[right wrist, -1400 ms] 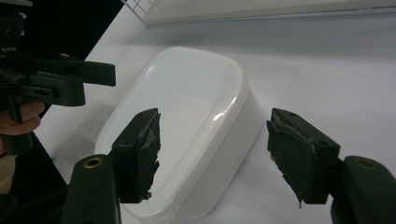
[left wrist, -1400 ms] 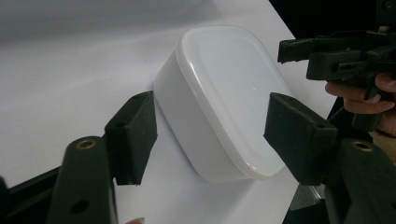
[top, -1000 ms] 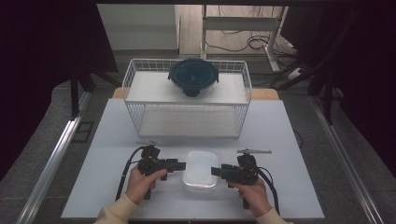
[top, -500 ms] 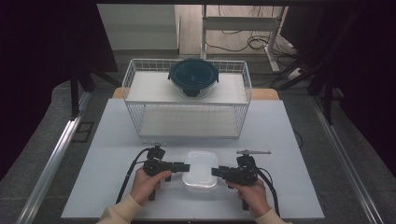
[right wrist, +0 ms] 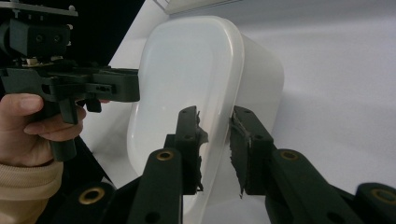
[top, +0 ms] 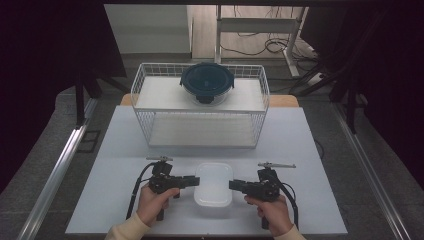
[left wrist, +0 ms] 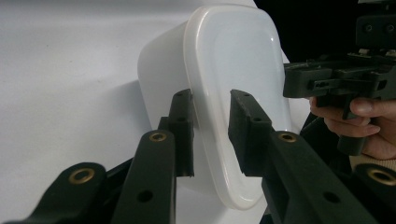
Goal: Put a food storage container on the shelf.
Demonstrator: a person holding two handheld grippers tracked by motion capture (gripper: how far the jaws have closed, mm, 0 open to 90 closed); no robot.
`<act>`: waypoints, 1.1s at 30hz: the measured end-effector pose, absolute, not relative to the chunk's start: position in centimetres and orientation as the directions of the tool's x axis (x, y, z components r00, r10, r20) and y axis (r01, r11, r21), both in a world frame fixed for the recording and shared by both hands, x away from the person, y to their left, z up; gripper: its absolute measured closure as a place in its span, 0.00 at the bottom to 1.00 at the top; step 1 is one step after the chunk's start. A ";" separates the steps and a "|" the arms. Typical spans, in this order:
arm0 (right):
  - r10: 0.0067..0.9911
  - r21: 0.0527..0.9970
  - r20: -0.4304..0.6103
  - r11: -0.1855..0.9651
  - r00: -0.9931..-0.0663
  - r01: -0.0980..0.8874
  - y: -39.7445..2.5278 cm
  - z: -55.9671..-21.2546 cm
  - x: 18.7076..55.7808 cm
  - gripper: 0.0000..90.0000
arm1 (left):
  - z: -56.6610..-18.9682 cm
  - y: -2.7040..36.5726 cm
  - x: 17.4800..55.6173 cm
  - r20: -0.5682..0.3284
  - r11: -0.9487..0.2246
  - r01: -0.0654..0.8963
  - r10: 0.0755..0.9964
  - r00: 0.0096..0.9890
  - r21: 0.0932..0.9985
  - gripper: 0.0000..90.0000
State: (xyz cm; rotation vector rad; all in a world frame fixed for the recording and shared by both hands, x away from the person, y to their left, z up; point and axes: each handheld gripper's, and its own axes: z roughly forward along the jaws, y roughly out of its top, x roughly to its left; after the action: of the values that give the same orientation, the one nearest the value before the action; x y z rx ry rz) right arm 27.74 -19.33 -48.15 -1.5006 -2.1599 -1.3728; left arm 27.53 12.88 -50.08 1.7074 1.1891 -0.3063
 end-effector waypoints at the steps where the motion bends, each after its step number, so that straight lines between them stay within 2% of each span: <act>1: 0.648 0.581 0.592 0.068 -0.479 0.811 -19.4 -48.1 27.7 0.82 | -50.0 12.9 27.4 -0.662 -0.025 0.813 0.567 0.490 0.581 0.81; 7: 0.651 0.602 0.575 0.074 -0.495 0.795 -19.5 -47.9 27.4 0.85 | -49.5 13.0 26.9 -0.648 -0.024 0.796 0.566 0.509 0.604 0.84; 11: 0.662 0.641 0.526 0.104 -0.534 0.761 -19.2 -47.4 27.1 0.87 | -49.3 13.1 26.6 -0.643 -0.017 0.789 0.569 0.513 0.614 0.87; 24: 0.653 0.681 0.497 0.115 -0.572 0.723 -19.1 -46.8 26.7 0.87 | -48.5 13.4 26.2 -0.618 -0.025 0.763 0.570 0.541 0.646 0.88; 33: 0.640 0.733 0.456 0.124 -0.619 0.669 -19.0 -45.3 26.1 0.88 | -46.6 13.7 25.3 -0.572 -0.031 0.712 0.572 0.588 0.701 0.88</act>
State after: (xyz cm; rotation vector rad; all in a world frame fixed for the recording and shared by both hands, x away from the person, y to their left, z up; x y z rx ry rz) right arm 26.10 -18.97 -45.29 -1.3580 -2.3332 -1.5485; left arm 25.29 13.70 -46.56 1.7057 1.0713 -0.1567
